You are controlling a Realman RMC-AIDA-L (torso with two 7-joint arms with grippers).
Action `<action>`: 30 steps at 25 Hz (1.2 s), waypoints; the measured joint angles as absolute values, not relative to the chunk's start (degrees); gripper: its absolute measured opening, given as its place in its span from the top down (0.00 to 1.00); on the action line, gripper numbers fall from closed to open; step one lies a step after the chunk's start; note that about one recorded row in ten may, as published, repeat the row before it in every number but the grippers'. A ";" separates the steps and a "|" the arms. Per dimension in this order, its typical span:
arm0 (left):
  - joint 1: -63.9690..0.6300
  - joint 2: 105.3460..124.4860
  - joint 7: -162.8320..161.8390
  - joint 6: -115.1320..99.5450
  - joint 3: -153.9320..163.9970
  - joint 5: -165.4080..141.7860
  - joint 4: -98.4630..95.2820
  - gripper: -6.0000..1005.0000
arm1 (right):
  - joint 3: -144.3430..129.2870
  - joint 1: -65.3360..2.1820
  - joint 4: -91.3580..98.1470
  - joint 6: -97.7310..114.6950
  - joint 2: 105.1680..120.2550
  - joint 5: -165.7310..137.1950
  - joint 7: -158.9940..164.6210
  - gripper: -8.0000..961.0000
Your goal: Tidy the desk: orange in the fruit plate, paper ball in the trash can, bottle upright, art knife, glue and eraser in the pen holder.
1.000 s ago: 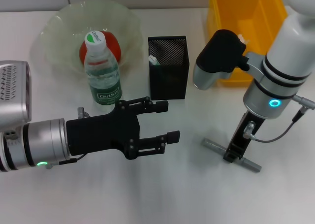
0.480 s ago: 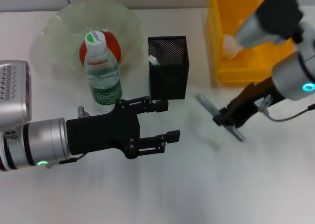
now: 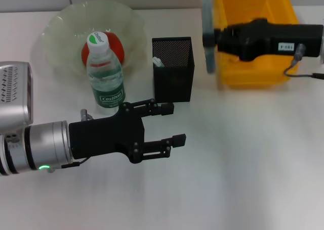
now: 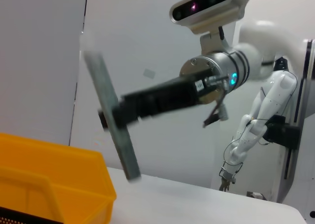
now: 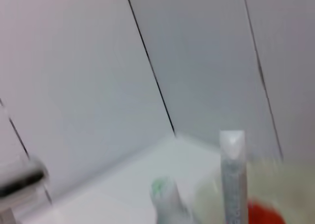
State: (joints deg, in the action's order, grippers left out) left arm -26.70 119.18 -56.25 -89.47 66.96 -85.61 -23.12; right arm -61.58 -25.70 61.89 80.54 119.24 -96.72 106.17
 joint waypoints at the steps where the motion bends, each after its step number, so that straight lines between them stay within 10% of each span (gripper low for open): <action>1: -26.74 119.18 -56.25 -89.47 66.97 -85.61 -23.11 0.28 | -60.77 -26.48 57.48 80.60 119.14 -92.43 101.15 0.85; 22: -26.51 119.18 -56.25 -89.90 66.97 -85.61 -23.03 0.28 | -59.88 -38.33 21.03 69.46 119.71 -77.18 56.37 0.85; 30: -26.46 119.18 -56.25 -89.97 67.52 -85.60 -22.47 0.28 | -60.47 -38.09 20.90 69.81 119.71 -77.07 56.58 0.62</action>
State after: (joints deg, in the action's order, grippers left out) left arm -26.46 119.18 -56.25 -89.97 67.52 -85.60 -22.47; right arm -60.47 -38.09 20.90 69.81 119.71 -77.07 56.58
